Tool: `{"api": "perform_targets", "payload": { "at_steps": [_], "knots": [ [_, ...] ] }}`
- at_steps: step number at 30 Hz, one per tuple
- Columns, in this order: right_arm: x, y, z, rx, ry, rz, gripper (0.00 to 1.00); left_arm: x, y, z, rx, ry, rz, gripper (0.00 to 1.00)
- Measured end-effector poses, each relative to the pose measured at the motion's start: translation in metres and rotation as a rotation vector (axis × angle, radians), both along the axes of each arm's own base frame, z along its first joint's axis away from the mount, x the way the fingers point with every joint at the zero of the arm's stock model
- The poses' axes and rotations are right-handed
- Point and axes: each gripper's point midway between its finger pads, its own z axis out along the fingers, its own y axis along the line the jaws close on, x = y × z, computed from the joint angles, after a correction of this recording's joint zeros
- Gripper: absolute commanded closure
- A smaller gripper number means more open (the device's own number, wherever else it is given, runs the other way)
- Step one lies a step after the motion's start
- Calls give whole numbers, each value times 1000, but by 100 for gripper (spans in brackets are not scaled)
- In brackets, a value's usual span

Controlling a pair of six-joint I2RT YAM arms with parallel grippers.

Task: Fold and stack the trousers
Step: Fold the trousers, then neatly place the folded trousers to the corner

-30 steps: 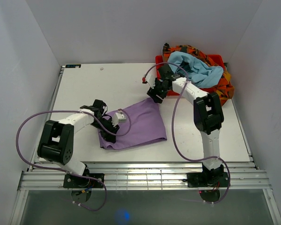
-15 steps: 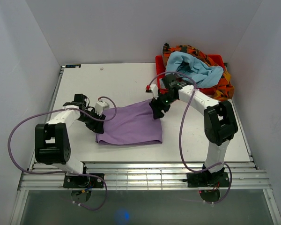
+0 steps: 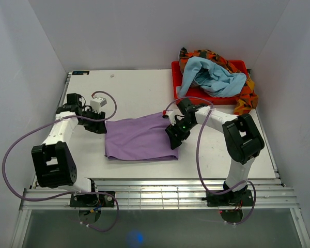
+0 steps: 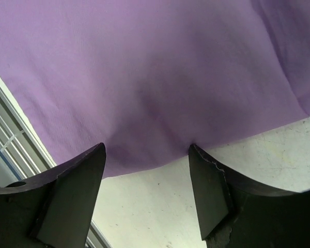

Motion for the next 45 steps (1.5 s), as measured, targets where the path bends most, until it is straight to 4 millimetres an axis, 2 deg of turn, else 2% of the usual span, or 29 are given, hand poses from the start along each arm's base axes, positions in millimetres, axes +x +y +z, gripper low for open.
{"api": "perform_targets", "payload": {
  "at_steps": [4, 6, 8, 12, 15, 20, 25, 27, 31, 33, 34, 37, 38, 40, 41, 43, 45],
  "knots": [
    [0, 1, 5, -7, -7, -17, 29, -16, -19, 32, -99, -8, -104, 54],
    [1, 2, 14, 0, -30, -26, 28, -32, -26, 38, -126, 10, -168, 56],
    [3, 3, 28, 19, -61, -35, 28, -50, -30, 37, -139, 51, -214, 59],
    [1, 7, 53, 74, -99, -43, 31, -89, -33, 17, -152, 170, -270, 60],
    [-2, 9, 57, 93, -94, -37, 34, -102, -33, 4, -148, 233, -273, 60],
    [-12, 7, 31, 60, -7, -25, 38, -85, -25, -19, -106, 274, -196, 63],
    [-13, 4, -4, -4, 55, -20, 39, -72, -7, -60, -12, 336, -80, 68],
    [-9, 7, -4, 0, 57, -19, 39, -70, 0, -72, 22, 359, -41, 70],
    [8, 17, -3, 6, 42, -19, 39, -59, 13, -75, 54, 352, 46, 73],
    [17, 25, -2, 19, 32, -15, 36, -46, 29, -74, 85, 319, 97, 71],
    [21, 29, -1, 27, 26, -12, 34, -35, 41, -72, 103, 292, 130, 63],
    [29, 38, 5, 57, 10, -4, 23, -1, 73, -57, 134, 190, 213, 49],
    [30, 40, 9, 67, 7, -3, 21, 10, 82, -46, 142, 145, 233, 40],
    [32, 42, 18, 86, -10, -2, 14, 30, 88, -15, 155, 43, 248, 36],
    [33, 41, 25, 95, -22, -10, 11, 39, 83, 4, 157, -6, 245, 18],
    [37, 40, 46, 123, -63, -25, 6, 55, 60, 48, 145, -122, 216, 16],
    [44, 31, 74, 159, -129, -55, 10, 61, 18, 88, 127, -214, 190, 16]
  ]
}}
